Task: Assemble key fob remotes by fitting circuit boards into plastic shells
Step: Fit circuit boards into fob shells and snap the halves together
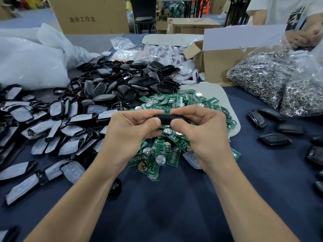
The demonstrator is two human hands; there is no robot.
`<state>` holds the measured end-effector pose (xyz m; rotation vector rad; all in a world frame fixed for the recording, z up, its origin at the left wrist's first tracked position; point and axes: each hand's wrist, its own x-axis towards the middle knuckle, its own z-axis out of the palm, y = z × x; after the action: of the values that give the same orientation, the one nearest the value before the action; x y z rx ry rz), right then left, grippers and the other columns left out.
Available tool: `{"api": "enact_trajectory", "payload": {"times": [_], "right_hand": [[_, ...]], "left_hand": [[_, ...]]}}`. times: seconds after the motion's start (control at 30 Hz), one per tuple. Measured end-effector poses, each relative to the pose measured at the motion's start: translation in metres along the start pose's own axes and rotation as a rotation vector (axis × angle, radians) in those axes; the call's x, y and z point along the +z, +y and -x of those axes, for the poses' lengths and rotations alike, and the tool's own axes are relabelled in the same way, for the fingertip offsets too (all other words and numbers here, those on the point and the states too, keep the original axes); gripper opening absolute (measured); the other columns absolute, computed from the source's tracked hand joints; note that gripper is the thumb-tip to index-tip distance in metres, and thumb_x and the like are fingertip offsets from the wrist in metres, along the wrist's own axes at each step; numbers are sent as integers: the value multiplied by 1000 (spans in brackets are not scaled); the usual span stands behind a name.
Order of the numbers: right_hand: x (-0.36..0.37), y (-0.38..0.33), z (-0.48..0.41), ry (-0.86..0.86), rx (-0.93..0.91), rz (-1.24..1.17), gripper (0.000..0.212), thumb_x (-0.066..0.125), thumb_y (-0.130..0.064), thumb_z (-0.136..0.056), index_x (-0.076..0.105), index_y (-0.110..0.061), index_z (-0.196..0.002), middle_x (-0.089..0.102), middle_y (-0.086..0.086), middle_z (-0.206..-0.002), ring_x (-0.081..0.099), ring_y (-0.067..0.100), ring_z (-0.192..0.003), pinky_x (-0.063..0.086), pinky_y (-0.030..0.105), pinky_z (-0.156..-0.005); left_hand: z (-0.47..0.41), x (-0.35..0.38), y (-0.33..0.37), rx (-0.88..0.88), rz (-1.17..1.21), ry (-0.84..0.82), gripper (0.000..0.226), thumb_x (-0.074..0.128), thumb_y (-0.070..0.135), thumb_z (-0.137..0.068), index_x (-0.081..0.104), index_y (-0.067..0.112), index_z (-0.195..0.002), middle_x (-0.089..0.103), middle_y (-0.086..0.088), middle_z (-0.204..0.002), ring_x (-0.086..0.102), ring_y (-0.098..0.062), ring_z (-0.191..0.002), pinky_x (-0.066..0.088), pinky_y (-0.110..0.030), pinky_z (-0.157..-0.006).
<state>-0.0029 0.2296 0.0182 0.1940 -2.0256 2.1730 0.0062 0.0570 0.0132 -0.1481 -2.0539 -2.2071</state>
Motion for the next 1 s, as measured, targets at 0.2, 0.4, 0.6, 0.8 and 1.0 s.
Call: {"api": "enact_trajectory", "payload": {"times": [0.2,0.4,0.6,0.8,1.0], "right_hand": [[1,2,0,30,-13,-14,28,80,9,-76,81,-18,-82,79,3,-77,74,16,-71,57,25,-68],[1,3,0,9,28,-88,27,80,12,-75,81,-14,-84,79,8,-80,74,20,-73,59,27,-70],[0,4,0,-18,89,-158,27,77,16,-76,78,-9,-83,78,13,-79,72,21,-70,60,30,-71],[2,4,2,-86,72,-18,23,78,8,-78,77,-14,-80,78,8,-77,70,20,-70,59,39,-72],[3,3,1,-95,50,-41,28,77,13,-75,77,-15,-80,78,8,-78,69,16,-68,57,29,-67]], "left_hand": [[2,6,-2,65,-90,58,23,75,4,-90,82,22,-102,82,-1,-93,79,-21,-90,63,-27,-73],[2,5,-2,119,-129,94,22,78,7,-88,82,25,-101,82,3,-94,79,-18,-87,64,-27,-73],[1,3,-5,157,-186,85,26,80,11,-88,83,35,-97,81,5,-89,79,-18,-85,64,-31,-77],[1,4,-6,198,-253,82,28,78,23,-84,81,50,-89,80,0,-81,75,-36,-77,63,-57,-72],[1,8,-8,199,-220,80,27,78,20,-85,83,46,-92,81,-2,-82,75,-37,-78,64,-53,-74]]}}
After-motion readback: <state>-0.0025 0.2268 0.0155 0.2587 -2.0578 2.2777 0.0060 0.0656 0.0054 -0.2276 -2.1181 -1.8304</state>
